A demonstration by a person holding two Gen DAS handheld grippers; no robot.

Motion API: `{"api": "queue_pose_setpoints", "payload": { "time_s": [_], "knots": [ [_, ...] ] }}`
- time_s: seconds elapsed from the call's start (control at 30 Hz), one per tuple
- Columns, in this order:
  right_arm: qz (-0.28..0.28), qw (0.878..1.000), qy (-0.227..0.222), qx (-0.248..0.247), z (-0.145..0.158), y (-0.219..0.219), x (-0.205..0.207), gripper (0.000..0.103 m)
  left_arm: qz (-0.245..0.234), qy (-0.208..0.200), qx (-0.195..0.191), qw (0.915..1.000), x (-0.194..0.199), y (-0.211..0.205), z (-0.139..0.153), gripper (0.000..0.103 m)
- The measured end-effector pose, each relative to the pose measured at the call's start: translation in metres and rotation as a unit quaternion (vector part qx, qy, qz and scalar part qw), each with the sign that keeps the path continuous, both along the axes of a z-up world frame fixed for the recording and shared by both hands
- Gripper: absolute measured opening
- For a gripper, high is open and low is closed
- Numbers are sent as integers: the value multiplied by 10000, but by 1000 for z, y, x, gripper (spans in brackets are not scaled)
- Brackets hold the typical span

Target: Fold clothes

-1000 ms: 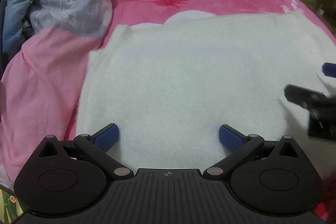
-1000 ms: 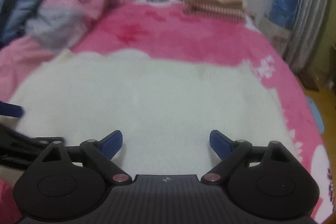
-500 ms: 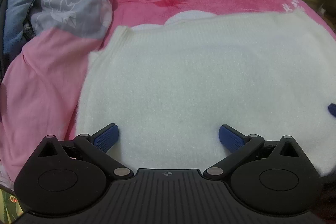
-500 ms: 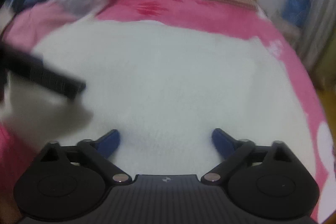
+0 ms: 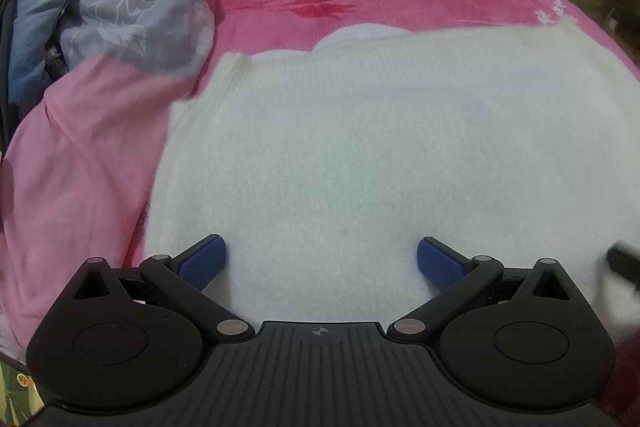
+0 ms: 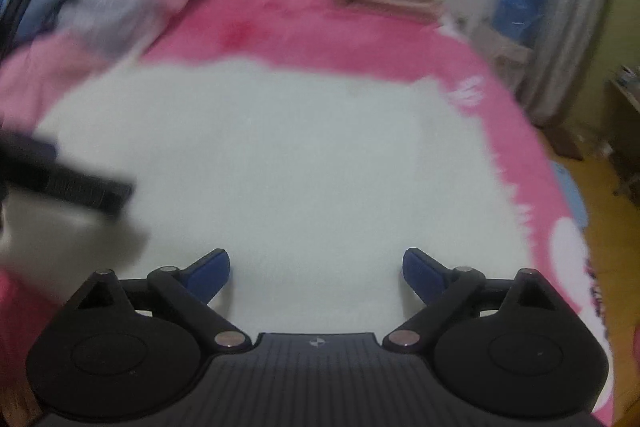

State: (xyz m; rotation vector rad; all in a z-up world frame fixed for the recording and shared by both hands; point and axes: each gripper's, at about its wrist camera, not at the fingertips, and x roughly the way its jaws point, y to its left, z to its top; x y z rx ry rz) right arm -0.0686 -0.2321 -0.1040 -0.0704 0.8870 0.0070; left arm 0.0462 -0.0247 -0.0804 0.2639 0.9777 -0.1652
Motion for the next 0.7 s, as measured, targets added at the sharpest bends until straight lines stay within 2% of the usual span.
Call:
{"api": "queue_pose_setpoints", "payload": {
  "time_s": [0.1, 0.13, 0.2, 0.37, 0.57, 0.7],
  "knots": [
    [-312, 9973, 353, 563, -20, -27, 5, 101, 25, 6, 22, 10000, 0, -1, -1, 103],
    [-329, 9970, 390, 586, -19, -27, 7, 101, 34, 14, 26, 10000, 0, -1, 0, 103],
    [-346, 9978, 352, 449, -14, -23, 7, 100, 50, 25, 32, 10000, 1, -2, 0, 103],
    [-651, 9969, -78, 435, -3, -27, -1, 95, 70, 26, 40, 10000, 1, -2, 0, 103],
    [-673, 9969, 68, 405, -13, -32, 10, 98, 95, 32, 52, 9999, 0, -3, 0, 103],
    [-745, 9961, -90, 471, -7, -30, 5, 96, 89, 26, 50, 9999, 0, -2, 0, 103]
  ]
}}
